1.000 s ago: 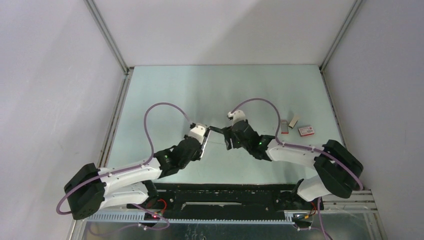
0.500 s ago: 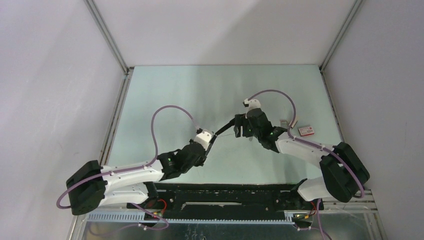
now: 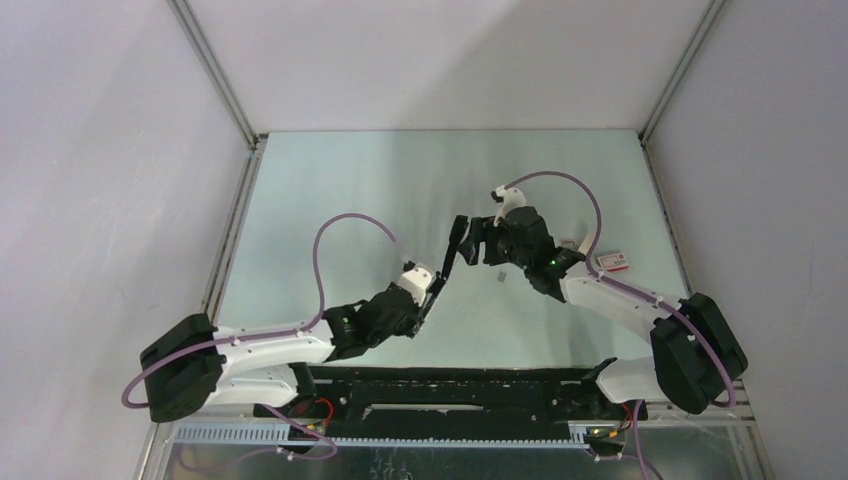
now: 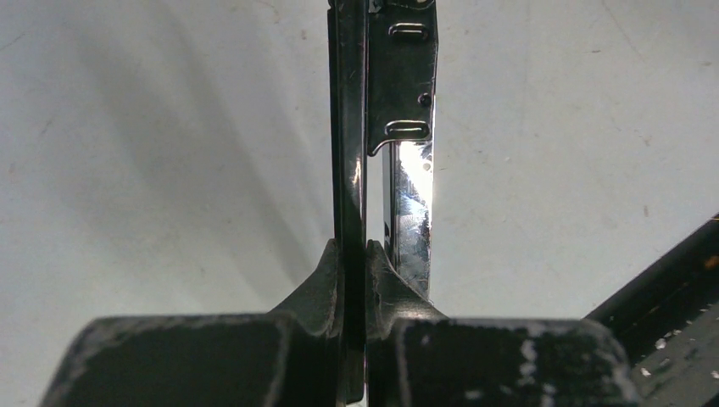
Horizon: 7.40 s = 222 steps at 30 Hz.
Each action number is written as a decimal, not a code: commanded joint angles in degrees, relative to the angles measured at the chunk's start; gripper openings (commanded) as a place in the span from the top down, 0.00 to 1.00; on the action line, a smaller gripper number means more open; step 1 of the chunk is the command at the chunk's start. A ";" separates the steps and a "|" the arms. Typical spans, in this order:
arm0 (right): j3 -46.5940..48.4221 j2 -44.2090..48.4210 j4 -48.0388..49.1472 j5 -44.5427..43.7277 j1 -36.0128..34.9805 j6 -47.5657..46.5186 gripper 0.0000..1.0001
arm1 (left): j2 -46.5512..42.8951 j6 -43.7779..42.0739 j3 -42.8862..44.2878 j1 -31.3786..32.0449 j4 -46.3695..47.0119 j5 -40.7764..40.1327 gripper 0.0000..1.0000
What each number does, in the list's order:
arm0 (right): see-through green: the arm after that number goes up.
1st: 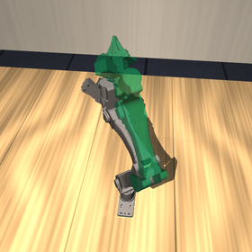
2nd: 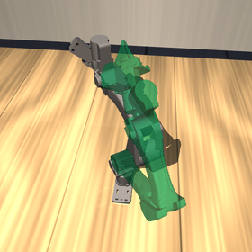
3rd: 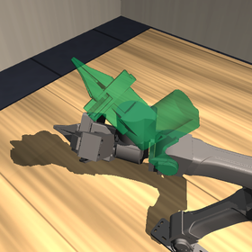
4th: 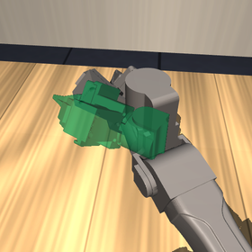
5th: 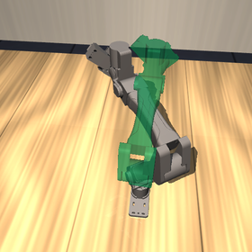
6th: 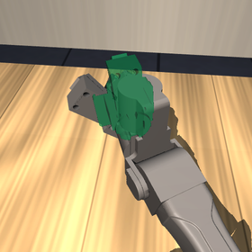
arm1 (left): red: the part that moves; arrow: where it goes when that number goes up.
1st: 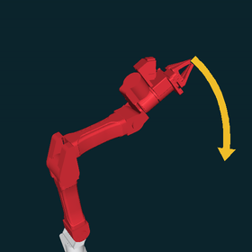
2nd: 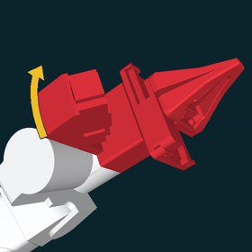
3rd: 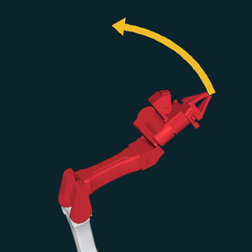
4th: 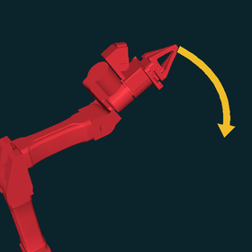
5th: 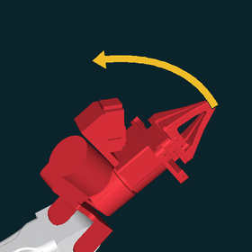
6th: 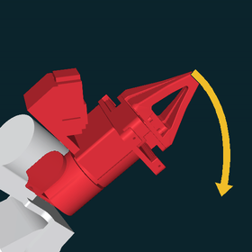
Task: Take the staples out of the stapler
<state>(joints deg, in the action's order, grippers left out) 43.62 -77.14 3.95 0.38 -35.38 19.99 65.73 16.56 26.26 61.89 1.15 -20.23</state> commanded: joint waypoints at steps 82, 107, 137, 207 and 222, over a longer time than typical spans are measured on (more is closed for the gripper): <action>-9.81 7.19 12.12 -4.80 -8.06 15.16 1.00 | -0.33 27.25 -8.65 -8.44 34.31 16.27 0.53; 40.14 -39.14 -15.66 -6.88 2.48 5.41 1.00 | -38.88 26.24 -6.34 -8.80 -14.60 -17.12 0.00; 62.59 -51.71 -17.96 5.68 1.26 10.26 0.31 | -40.31 29.97 -6.39 -8.77 -19.28 -18.10 0.00; 23.50 -15.50 -28.61 -11.64 40.35 2.45 0.99 | -21.99 20.18 3.52 -18.64 -13.13 3.04 0.00; 18.90 -1.23 -18.05 12.60 8.69 -19.02 1.00 | -26.18 25.49 0.52 -26.69 -4.75 14.99 0.00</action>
<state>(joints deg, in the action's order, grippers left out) 66.19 -78.59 -18.33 4.21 -19.09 10.79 41.54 37.58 29.47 39.53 -9.08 -12.99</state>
